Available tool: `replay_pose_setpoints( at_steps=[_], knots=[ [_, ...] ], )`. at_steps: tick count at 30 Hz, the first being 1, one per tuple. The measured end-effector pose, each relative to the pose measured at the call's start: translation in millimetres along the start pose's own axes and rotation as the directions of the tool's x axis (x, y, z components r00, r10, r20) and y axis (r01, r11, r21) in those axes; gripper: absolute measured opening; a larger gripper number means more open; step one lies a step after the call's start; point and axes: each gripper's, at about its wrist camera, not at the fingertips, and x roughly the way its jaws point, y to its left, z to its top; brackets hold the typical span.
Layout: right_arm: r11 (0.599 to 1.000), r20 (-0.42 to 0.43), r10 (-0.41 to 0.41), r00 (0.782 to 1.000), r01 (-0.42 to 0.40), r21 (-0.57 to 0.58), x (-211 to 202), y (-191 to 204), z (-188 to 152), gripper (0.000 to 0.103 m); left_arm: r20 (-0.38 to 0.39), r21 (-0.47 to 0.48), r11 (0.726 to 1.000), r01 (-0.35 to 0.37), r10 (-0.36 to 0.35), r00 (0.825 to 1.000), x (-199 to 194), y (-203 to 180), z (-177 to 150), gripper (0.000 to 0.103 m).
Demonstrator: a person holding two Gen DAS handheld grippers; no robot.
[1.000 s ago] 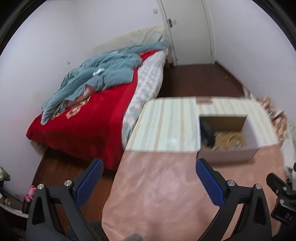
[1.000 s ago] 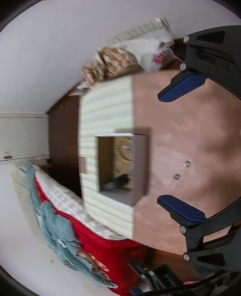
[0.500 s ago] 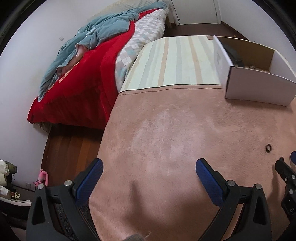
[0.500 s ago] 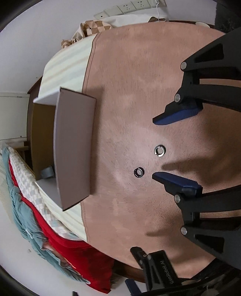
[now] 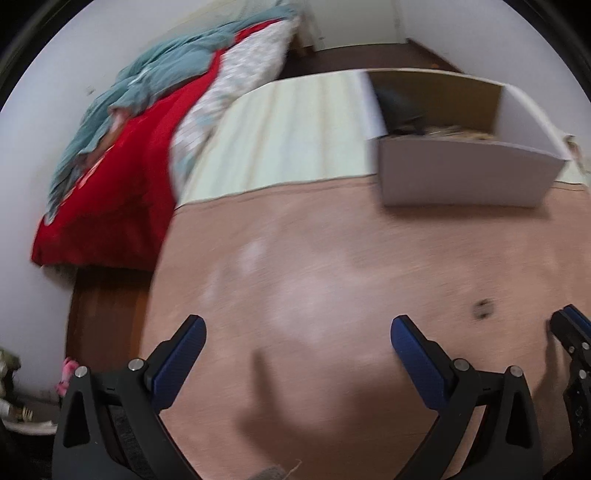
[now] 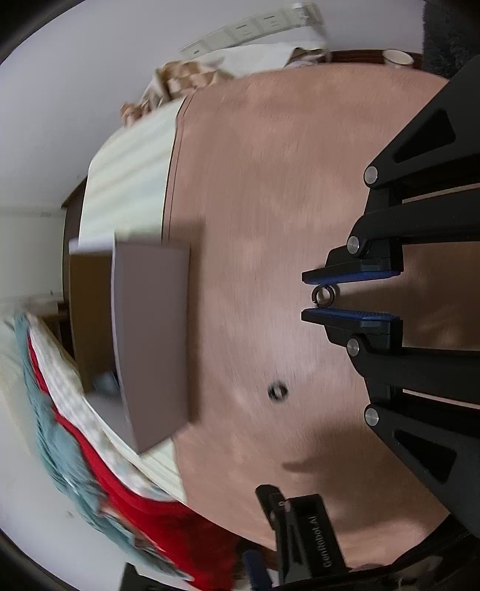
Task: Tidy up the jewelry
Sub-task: 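Grasp a black rubber ring with the right gripper while the left grasps the other ring, then lower the ring into the box with the left gripper while the right lowers its ring in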
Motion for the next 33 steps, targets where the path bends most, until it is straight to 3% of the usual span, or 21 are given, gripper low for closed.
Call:
replay_pose_setpoints(
  at_steps=[6,10,16,21,25,28,33],
  knots=[
    [0.993,0.008,-0.045,0.999,0.044,0.106,-6,-44,2,0.013,-0.018,0.06,0.987,0.146,-0.145,0.989,2,-50,11,0.1],
    [0.989,0.008,-0.068,0.998,0.067,0.132,-3,-57,2,0.013,-0.026,0.087,0.981,0.176,-0.174,0.984,2,-68,8,0.074],
    [0.987,0.004,-0.07,0.998,0.069,0.146,-1,-64,-1,0.013,-0.026,0.096,0.976,0.194,-0.192,0.981,0,-79,4,0.072],
    [0.985,0.0,-0.073,0.997,0.072,0.155,2,-64,-2,0.013,-0.021,0.097,0.971,0.217,-0.216,0.976,-2,-83,2,0.055],
    [0.983,0.004,-0.079,0.997,0.077,0.166,1,-67,-1,0.013,-0.016,0.109,0.964,0.242,-0.242,0.97,-3,-85,2,0.034],
    [0.982,0.006,-0.083,0.997,0.08,0.173,0,-68,0,0.014,-0.014,0.127,0.959,0.253,-0.253,0.967,-5,-89,0,0.012],
    [0.981,0.021,-0.083,0.996,0.078,0.178,-4,-69,2,0.014,-0.012,0.137,0.955,0.262,-0.263,0.965,-10,-90,-4,0.01]
  ],
)
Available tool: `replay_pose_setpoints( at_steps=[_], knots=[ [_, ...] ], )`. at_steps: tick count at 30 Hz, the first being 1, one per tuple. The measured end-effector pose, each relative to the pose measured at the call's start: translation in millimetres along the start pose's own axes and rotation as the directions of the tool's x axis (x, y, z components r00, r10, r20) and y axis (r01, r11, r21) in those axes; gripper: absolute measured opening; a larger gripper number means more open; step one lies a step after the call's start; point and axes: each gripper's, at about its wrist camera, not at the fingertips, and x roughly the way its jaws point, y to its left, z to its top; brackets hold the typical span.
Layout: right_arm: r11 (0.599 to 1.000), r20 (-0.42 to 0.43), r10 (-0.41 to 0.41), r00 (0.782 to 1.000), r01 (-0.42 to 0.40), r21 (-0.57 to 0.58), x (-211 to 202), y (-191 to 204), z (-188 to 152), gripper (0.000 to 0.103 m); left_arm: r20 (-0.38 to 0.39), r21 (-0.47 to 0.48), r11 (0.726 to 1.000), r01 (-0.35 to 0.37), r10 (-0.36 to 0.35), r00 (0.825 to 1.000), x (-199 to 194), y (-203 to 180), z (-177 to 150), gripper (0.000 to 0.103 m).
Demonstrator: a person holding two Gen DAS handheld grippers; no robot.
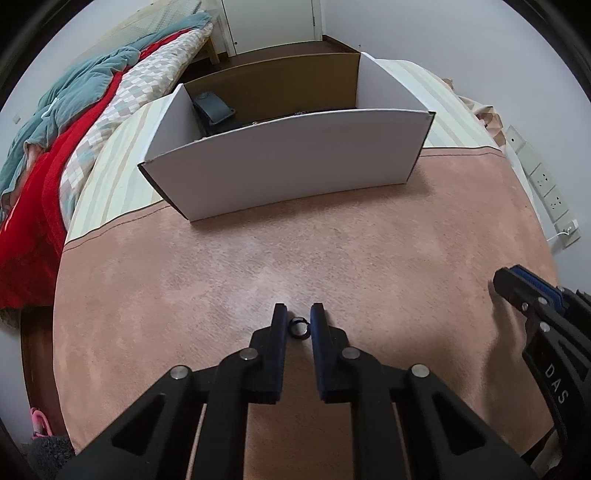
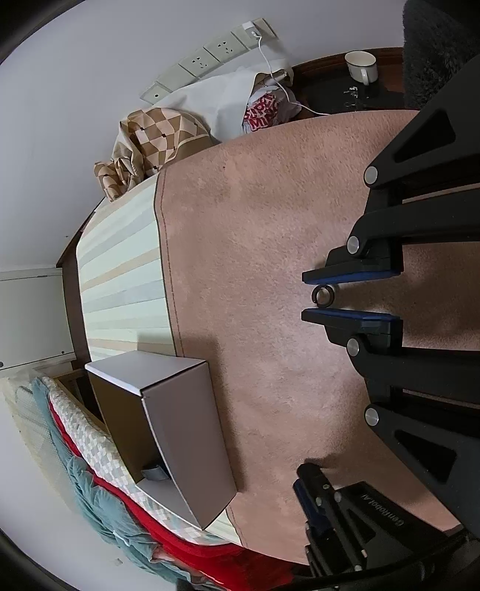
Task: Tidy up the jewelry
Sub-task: 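Lower the ring into the box with the left gripper while the right lowers its ring in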
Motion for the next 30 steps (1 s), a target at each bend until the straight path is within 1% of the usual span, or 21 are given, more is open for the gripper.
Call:
replay_pose_setpoints(
  at_steps=[4,7,9,13,16,18,19,20,21,22,25,27,30],
  knots=[
    [1.0,0.014,0.011,1.0,-0.012,0.008,-6,-1,2,0.014,0.016,0.002,1.0,0.006,-0.006,1.0,-6,4,3,0.01],
    [1.0,0.025,0.026,0.999,-0.027,0.014,-11,0,5,0.014,0.04,-0.001,1.0,0.009,-0.009,0.999,-17,8,9,0.01],
    [0.998,0.029,0.051,0.998,-0.051,0.031,-16,0,10,0.014,0.053,-0.012,1.0,0.023,-0.022,0.998,-26,15,17,0.01],
    [0.988,0.038,0.135,0.99,-0.138,0.072,-29,0,30,0.013,0.101,-0.044,0.998,0.053,-0.049,0.994,-51,36,45,0.01],
    [0.973,0.061,0.209,0.976,-0.214,0.089,-40,4,59,0.013,0.136,-0.075,0.994,0.083,-0.072,0.988,-66,53,75,0.01],
    [0.957,0.069,0.265,0.962,-0.271,0.101,-43,8,80,0.013,0.152,-0.086,0.991,0.105,-0.091,0.984,-71,62,97,0.01],
    [0.945,0.069,0.301,0.951,-0.308,0.108,-43,12,94,0.013,0.154,-0.086,0.99,0.111,-0.097,0.983,-71,65,104,0.01],
    [0.934,0.068,0.334,0.94,-0.34,0.112,-41,15,108,0.013,0.155,-0.089,0.989,0.12,-0.105,0.982,-70,69,118,0.01],
    [0.929,0.068,0.349,0.935,-0.355,0.109,-40,18,117,0.013,0.156,-0.087,0.988,0.125,-0.111,0.982,-69,71,127,0.01],
    [0.925,0.07,0.362,0.93,-0.367,0.097,-37,24,132,0.013,0.154,-0.083,0.989,0.126,-0.112,0.982,-66,73,138,0.01],
    [0.922,0.054,0.38,0.924,-0.383,0.066,-27,35,161,0.013,0.133,-0.08,0.988,0.131,-0.12,0.984,-53,79,164,0.01],
    [0.917,0.009,0.394,0.919,-0.394,0.058,-11,43,178,0.013,0.107,-0.078,0.986,0.146,-0.137,0.985,-42,81,174,0.01],
    [0.916,-0.051,0.401,0.915,-0.399,0.052,12,50,195,0.013,0.062,-0.082,0.983,0.166,-0.161,0.985,-26,84,184,0.01]
  ],
)
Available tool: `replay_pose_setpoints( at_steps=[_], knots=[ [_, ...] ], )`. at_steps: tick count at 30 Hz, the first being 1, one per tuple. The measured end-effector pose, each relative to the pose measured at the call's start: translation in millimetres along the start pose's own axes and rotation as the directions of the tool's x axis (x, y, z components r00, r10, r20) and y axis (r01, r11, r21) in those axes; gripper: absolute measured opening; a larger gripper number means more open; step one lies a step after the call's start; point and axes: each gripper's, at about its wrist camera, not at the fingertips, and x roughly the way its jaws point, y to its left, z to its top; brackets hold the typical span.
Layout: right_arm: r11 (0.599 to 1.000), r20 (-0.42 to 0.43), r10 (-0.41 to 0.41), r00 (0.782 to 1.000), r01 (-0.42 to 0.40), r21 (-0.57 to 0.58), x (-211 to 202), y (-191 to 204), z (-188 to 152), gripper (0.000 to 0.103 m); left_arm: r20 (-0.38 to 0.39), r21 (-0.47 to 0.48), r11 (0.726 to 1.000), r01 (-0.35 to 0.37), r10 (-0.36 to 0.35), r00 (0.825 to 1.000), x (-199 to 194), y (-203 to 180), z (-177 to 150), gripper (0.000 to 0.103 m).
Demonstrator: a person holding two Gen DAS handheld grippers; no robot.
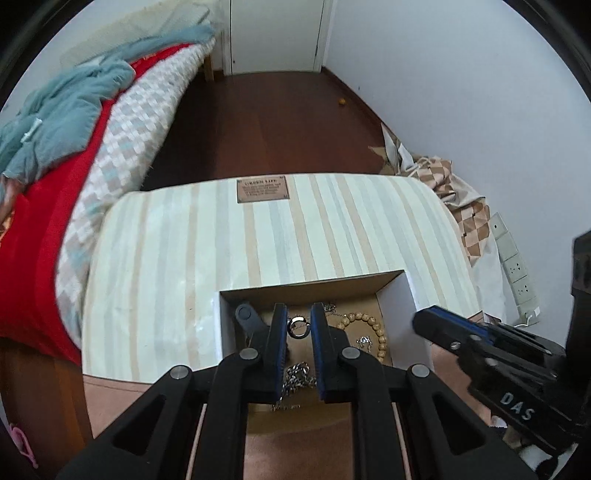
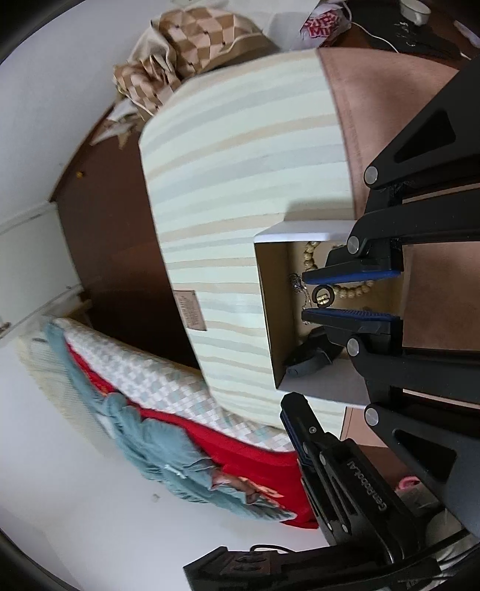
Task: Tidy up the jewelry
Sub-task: 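Lower the ring into the box with the left gripper while the right lowers its ring in, then open both grippers and withdraw them from the box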
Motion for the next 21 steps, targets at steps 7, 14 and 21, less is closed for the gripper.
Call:
replay_pose_setpoints(
  at_steps=[7,14,21],
  knots=[
    [1.0,-0.101,-0.003,0.995,0.004,0.013,30,-11,18,0.019,-0.043,-0.026,1.0,-0.009,0.007,0.999,10,4,5,0.015],
    [0.996,-0.064,-0.087,0.994,0.087,-0.015,10,-15,14,0.036,-0.014,-0.064,0.991,-0.12,0.119,0.993,-5,20,-4,0.02],
    [0.953,-0.036,-0.285,0.958,0.279,-0.119,-2,-4,-3,0.064,-0.002,-0.104,0.967,-0.234,0.235,0.972,-10,39,-39,0.056]
  ],
)
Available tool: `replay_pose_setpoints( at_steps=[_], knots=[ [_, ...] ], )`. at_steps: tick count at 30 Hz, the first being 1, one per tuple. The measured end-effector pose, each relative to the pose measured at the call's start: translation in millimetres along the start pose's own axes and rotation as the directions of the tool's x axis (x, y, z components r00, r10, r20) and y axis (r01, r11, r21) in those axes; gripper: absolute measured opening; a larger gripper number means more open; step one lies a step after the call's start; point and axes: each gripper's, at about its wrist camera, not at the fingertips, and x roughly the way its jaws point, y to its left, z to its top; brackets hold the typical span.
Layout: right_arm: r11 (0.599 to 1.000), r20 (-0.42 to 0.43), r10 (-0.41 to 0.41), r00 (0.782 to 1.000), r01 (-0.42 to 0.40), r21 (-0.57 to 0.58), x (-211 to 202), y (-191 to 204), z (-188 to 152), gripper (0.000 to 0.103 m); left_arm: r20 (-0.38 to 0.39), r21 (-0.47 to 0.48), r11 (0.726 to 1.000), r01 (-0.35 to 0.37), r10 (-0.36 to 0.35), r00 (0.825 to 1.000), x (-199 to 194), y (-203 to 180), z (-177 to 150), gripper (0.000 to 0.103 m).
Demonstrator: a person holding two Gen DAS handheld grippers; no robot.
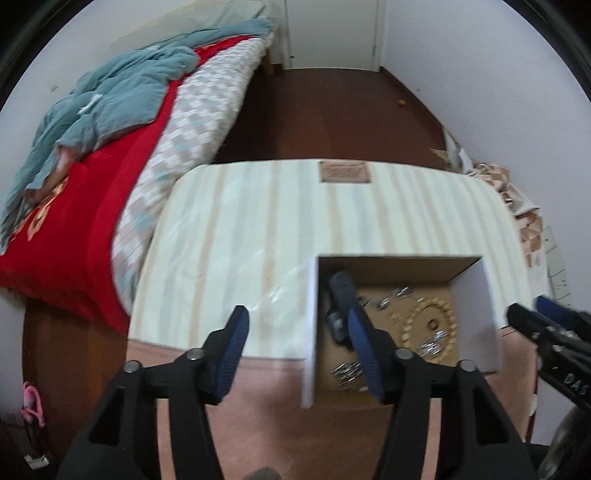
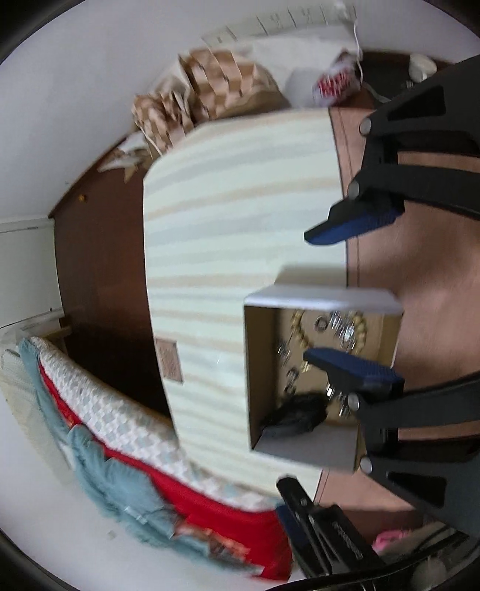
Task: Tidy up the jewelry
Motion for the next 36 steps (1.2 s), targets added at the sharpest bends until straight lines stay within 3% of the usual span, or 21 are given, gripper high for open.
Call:
replay_pose_setpoints(
  at_steps=[3,4,5,10,21,36],
  knots=[
    [0.994,0.005,-0.097,0.995,0.097,-0.04,-3,8,-11,0.088,-0.006,-0.004,1.0,-0.023,0.023,1.0,2,5,-14,0.063],
    [0.993,0.008,-0.113,0.994,0.114,-0.044,-4,9,-15,0.095,-0.006,-0.006,1.0,-0.022,0.022,1.0,2,5,-17,0.077],
    [0.991,0.011,-0.127,0.992,0.127,-0.048,-4,11,-18,0.097,-0.006,-0.007,1.0,-0.017,0.017,1.0,2,6,-22,0.09],
    [0.985,0.016,-0.164,0.986,0.165,-0.048,-11,17,-36,0.101,-0.007,-0.007,1.0,-0.021,0.021,1.0,-8,6,-33,0.101],
    [0.983,0.085,-0.18,0.98,0.183,-0.03,-78,30,-66,0.101,0.076,-0.015,0.999,-0.039,0.04,0.996,-77,7,-56,0.102],
    [0.984,0.28,-0.166,0.946,0.178,-0.019,-255,57,-121,0.101,0.25,-0.051,0.999,0.008,0.005,0.968,-226,29,-102,0.102]
  ],
)
